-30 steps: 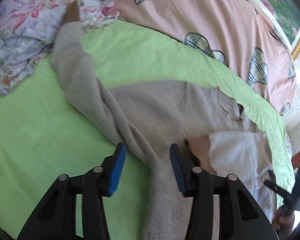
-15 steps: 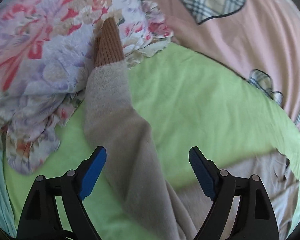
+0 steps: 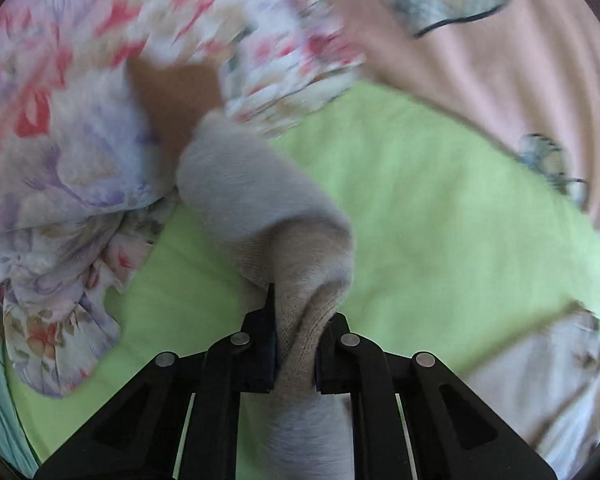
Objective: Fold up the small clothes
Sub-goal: 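Move the left gripper to the other sleeve and grasp its cuff, then carry the second sleeve with the left gripper across the sweater body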
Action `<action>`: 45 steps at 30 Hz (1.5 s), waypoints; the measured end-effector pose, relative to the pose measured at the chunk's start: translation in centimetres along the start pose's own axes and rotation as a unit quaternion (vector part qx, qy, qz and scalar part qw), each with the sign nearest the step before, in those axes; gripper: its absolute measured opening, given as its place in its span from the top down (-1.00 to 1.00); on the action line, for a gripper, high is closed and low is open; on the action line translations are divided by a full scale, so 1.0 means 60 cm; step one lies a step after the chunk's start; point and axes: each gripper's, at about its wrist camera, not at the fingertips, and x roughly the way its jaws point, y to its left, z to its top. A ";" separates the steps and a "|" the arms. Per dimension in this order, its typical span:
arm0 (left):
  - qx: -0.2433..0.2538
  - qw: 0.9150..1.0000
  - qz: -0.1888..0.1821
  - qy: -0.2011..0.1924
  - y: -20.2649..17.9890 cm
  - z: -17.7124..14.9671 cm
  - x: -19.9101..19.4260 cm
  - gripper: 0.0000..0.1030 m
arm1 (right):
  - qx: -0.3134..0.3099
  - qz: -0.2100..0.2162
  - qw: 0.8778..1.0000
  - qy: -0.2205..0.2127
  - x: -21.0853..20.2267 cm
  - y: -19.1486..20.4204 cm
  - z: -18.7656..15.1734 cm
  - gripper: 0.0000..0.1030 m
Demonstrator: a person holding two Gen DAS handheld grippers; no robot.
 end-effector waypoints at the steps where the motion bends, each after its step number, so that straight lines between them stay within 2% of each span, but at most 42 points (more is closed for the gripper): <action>1: 0.008 1.000 -0.016 -0.009 -0.015 -0.004 -0.016 0.79 | 0.001 0.002 1.000 -0.001 -0.001 0.001 0.000 0.05; 4: 0.041 0.996 -0.073 -0.037 -0.077 -0.024 -0.084 0.79 | 0.002 0.002 1.000 -0.008 -0.009 0.002 -0.001 0.05; 7: 0.075 0.984 -0.148 -0.058 -0.165 -0.057 -0.151 0.79 | 0.010 0.000 1.000 -0.021 -0.024 -0.002 -0.003 0.05; 10: 0.127 0.964 -0.221 -0.073 -0.258 -0.107 -0.215 0.79 | 0.016 -0.002 0.999 -0.034 -0.045 -0.009 -0.008 0.05; 13: 0.188 0.939 -0.281 -0.066 -0.350 -0.162 -0.249 0.78 | 0.024 -0.008 0.999 -0.044 -0.061 -0.019 -0.012 0.05; 16: 0.248 0.919 -0.303 -0.047 -0.428 -0.230 -0.255 0.78 | 0.037 -0.017 0.998 -0.057 -0.079 -0.037 -0.020 0.05; 19: 0.286 0.904 -0.318 -0.002 -0.490 -0.276 -0.214 0.77 | 0.048 -0.027 0.996 -0.065 -0.092 -0.054 -0.025 0.05; 22: 0.320 0.897 -0.304 0.035 -0.527 -0.322 -0.170 0.73 | 0.060 -0.033 0.995 -0.069 -0.104 -0.072 -0.032 0.05; 25: 0.336 0.894 -0.289 0.064 -0.527 -0.354 -0.139 0.66 | 0.067 -0.038 0.994 -0.073 -0.112 -0.085 -0.033 0.05; 27: 0.342 0.892 -0.285 0.080 -0.525 -0.365 -0.131 0.41 | 0.071 -0.039 0.994 -0.074 -0.112 -0.092 -0.030 0.05; 29: 0.343 0.893 -0.279 0.085 -0.513 -0.373 -0.137 -0.11 | 0.073 -0.035 0.994 -0.074 -0.111 -0.095 -0.024 0.05; 32: 0.338 0.899 -0.271 0.066 -0.477 -0.374 -0.168 -0.41 | 0.059 -0.030 0.995 -0.078 -0.107 -0.087 0.000 0.05; 35: 0.326 0.904 -0.270 0.059 -0.428 -0.374 -0.199 -0.41 | 0.039 -0.021 0.995 -0.085 -0.101 -0.072 0.035 0.05; 38: 0.312 0.914 -0.254 0.044 -0.370 -0.373 -0.225 -0.41 | 0.016 -0.009 0.996 -0.085 -0.083 -0.052 0.079 0.05; 40: 0.302 0.925 -0.228 0.036 -0.328 -0.372 -0.230 -0.42 | 0.003 0.008 0.997 -0.082 -0.064 -0.040 0.113 0.05; 42: 0.280 0.942 -0.183 0.033 -0.279 -0.367 -0.221 -0.42 | -0.005 0.028 0.997 -0.074 -0.040 -0.029 0.153 0.05; 45: 0.245 0.960 -0.132 0.043 -0.225 -0.356 -0.200 -0.42 | -0.027 0.027 0.998 -0.055 0.003 -0.008 0.205 0.05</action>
